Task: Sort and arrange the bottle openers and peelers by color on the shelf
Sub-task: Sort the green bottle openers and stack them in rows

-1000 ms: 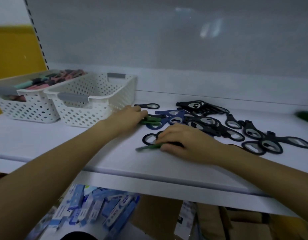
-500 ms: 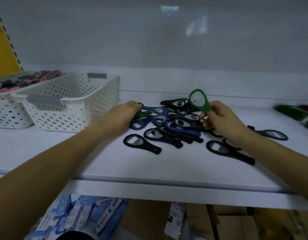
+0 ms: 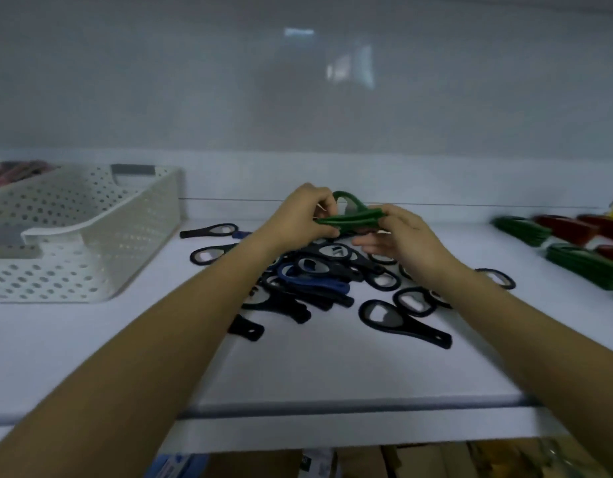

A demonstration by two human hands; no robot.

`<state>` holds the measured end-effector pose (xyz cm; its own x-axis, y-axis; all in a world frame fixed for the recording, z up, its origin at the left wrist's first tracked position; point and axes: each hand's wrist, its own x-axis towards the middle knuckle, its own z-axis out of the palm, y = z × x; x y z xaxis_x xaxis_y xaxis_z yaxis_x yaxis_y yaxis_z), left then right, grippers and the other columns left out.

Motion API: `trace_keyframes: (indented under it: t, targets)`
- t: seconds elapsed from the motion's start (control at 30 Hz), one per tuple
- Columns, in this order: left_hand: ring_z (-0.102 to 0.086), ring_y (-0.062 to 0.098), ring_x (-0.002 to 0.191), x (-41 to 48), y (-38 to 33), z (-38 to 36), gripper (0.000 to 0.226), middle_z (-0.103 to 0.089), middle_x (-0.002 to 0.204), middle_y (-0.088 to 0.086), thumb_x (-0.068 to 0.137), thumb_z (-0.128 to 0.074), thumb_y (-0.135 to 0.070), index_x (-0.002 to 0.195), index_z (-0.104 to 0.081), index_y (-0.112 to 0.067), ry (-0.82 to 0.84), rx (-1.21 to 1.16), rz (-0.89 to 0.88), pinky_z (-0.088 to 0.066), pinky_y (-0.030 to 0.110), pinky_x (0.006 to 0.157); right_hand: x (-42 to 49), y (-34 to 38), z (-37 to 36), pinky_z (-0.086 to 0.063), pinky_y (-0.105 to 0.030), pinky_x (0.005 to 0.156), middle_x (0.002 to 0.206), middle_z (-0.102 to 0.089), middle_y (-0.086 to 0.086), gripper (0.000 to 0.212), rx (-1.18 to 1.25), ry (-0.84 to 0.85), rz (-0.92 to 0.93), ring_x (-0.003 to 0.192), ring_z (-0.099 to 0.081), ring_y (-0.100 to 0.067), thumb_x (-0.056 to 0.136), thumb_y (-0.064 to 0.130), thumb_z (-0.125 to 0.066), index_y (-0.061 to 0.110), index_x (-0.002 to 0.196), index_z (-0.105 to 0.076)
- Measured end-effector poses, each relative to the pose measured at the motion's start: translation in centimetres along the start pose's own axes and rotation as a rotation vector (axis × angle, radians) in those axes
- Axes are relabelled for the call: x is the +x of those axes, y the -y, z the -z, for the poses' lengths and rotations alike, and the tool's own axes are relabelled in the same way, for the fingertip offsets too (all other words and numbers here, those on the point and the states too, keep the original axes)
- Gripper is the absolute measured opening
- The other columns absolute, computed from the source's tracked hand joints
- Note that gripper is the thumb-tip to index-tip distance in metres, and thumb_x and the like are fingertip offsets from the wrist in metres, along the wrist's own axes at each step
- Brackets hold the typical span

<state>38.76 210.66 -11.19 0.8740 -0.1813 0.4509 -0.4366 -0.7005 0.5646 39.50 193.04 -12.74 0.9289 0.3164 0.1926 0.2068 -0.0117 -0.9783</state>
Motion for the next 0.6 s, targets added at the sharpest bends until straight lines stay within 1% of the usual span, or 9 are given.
trace_keyframes:
  t: [0.07,0.1,0.13,0.17,0.23,0.33,0.4,0.47,0.6]
  targets:
    - [-0.051,0.003,0.072,0.4,0.3,-1.3,0.036,-0.047,0.093,0.000,0.073,-0.077,-0.006,0.084,-0.045,-0.019,-0.049,-0.037,0.034,-0.042,0.010,0.060,0.0,-0.5,0.6,-0.055,-0.020,0.065,0.090,-0.066,-0.007,0.034,0.074,-0.007,-0.010,0.070,-0.069,-0.015,0.098,0.003,-0.023,0.008,0.105,-0.056]
    - [-0.052,0.004,0.074,0.4,0.4,-1.7,0.041,-0.049,0.093,-0.002,0.074,-0.077,-0.007,0.092,-0.043,-0.018,-0.054,-0.068,0.055,-0.043,0.008,0.060,0.0,-0.6,1.0,-0.056,-0.020,0.067,0.091,-0.066,-0.009,0.035,0.074,-0.012,-0.011,0.070,-0.070,-0.014,0.097,0.002,-0.022,0.006,0.104,-0.057]
    - [-0.055,0.006,0.077,0.4,0.5,-2.0,0.043,-0.053,0.094,-0.003,0.074,-0.076,-0.008,0.098,-0.042,-0.018,-0.042,-0.085,0.050,-0.044,0.010,0.063,0.0,-0.7,1.4,-0.056,-0.022,0.071,0.091,-0.067,-0.010,0.037,0.069,-0.016,-0.010,0.072,-0.070,-0.015,0.097,0.002,-0.022,0.007,0.101,-0.059]
    - [-0.058,0.011,0.080,0.3,0.5,-2.1,0.041,-0.058,0.094,-0.001,0.075,-0.076,-0.009,0.100,-0.044,-0.018,-0.016,-0.069,0.023,-0.046,0.015,0.068,0.0,-0.6,1.7,-0.056,-0.024,0.076,0.092,-0.067,-0.011,0.039,0.066,-0.013,-0.008,0.075,-0.070,-0.016,0.096,0.002,-0.022,0.008,0.097,-0.060]
    - [-0.060,0.018,0.080,0.4,0.6,-2.0,0.027,-0.064,0.089,0.005,0.076,-0.075,-0.010,0.093,-0.053,-0.012,0.042,0.023,-0.042,-0.047,0.027,0.072,-0.1,-0.3,2.1,-0.055,-0.027,0.079,0.095,-0.069,-0.013,0.037,0.045,0.022,-0.003,0.080,-0.070,-0.020,0.097,0.007,-0.027,0.011,0.092,-0.063]
    - [-0.060,0.020,0.076,0.5,0.6,-1.7,0.021,-0.064,0.082,0.006,0.077,-0.075,-0.013,0.082,-0.055,-0.011,0.090,0.137,-0.065,-0.046,0.033,0.068,-0.3,-0.4,2.5,-0.055,-0.023,0.079,0.095,-0.072,-0.008,0.022,-0.118,0.113,0.038,0.083,-0.070,-0.019,0.095,0.024,-0.049,0.014,0.093,-0.068]
    - [-0.057,0.016,0.071,0.4,0.7,-1.6,0.021,-0.062,0.077,0.002,0.077,-0.075,-0.014,0.079,-0.054,-0.014,0.095,0.179,-0.070,-0.045,0.032,0.065,-0.4,-0.6,2.7,-0.055,-0.021,0.079,0.093,-0.071,-0.006,0.011,-0.191,0.146,0.079,0.080,-0.070,-0.015,0.089,0.015,-0.059,0.014,0.095,-0.068]
    - [-0.054,0.011,0.068,0.2,0.7,-1.7,0.021,-0.060,0.075,-0.002,0.076,-0.075,-0.016,0.079,-0.054,-0.013,0.066,0.125,-0.044,-0.043,0.029,0.064,-0.3,-0.9,2.7,-0.055,-0.020,0.079,0.093,-0.071,-0.006,0.017,-0.150,0.158,0.073,0.077,-0.069,-0.013,0.086,0.005,-0.060,0.013,0.100,-0.067]
    - [-0.057,0.006,0.078,0.0,0.3,-2.0,0.024,-0.062,0.086,-0.004,0.074,-0.077,-0.014,0.089,-0.059,-0.011,-0.040,-0.130,0.106,-0.047,0.020,0.073,-0.3,-1.5,2.7,-0.055,-0.018,0.077,0.098,-0.070,-0.008,0.028,-0.028,0.098,0.047,0.079,-0.069,-0.012,0.085,0.001,-0.060,0.006,0.113,-0.064]
